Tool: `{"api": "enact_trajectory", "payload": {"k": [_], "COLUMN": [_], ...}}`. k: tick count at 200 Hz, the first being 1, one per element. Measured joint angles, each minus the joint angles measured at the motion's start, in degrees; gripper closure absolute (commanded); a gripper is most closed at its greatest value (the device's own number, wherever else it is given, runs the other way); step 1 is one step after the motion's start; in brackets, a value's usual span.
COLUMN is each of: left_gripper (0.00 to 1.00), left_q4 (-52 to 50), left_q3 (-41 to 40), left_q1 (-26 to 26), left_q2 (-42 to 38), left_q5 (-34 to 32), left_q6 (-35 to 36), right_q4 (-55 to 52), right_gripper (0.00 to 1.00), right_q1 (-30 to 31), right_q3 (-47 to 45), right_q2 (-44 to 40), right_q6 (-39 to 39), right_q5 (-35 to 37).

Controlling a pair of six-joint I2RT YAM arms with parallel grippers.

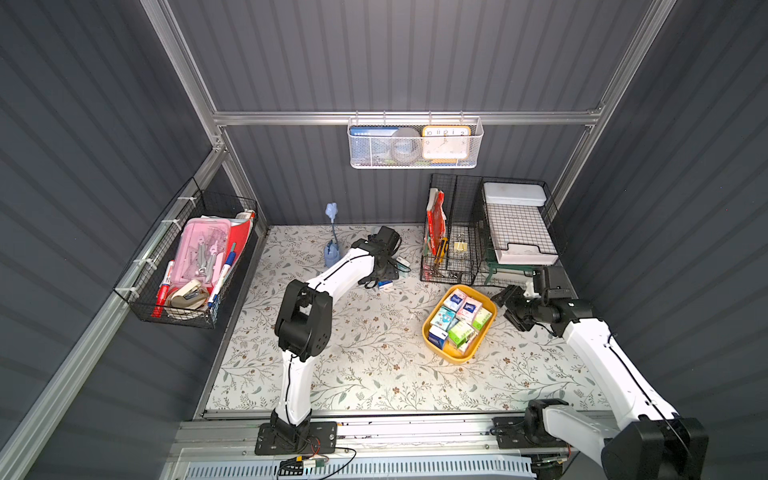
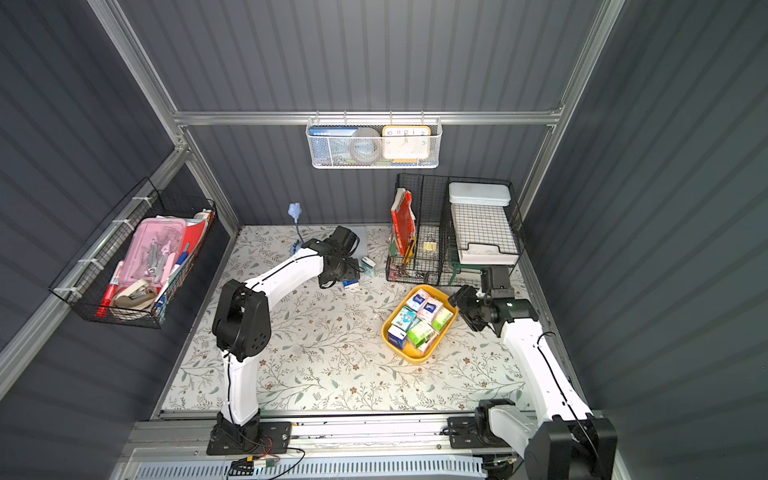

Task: Put the pocket tissues into the storage box
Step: Pick up the pocket tissues from the center of the board.

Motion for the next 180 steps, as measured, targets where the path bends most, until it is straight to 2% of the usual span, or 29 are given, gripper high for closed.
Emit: {"api": "enact_trajectory", "payload": {"k": [67,180], "left_gripper": [0.14,0.15], "left_q4": [2.6,5.4], "left_q3": [1.8,6.3], "left_q1": [1.4,2.1], "left_q2": [7.2,8.6], "left_q5": [2.5,3.0], "left_q6": [-0.4,-0.3], "right_q4": [0.1,0.5], "right_gripper": [0.36,0.36], "right_q1": [0.0,0.0], "right_q3": [0.1,0.2], "right_q2": [1.6,3.4], "right_q6": [-0.1,-0.5], "right_q5": [0.0,0.0]}}
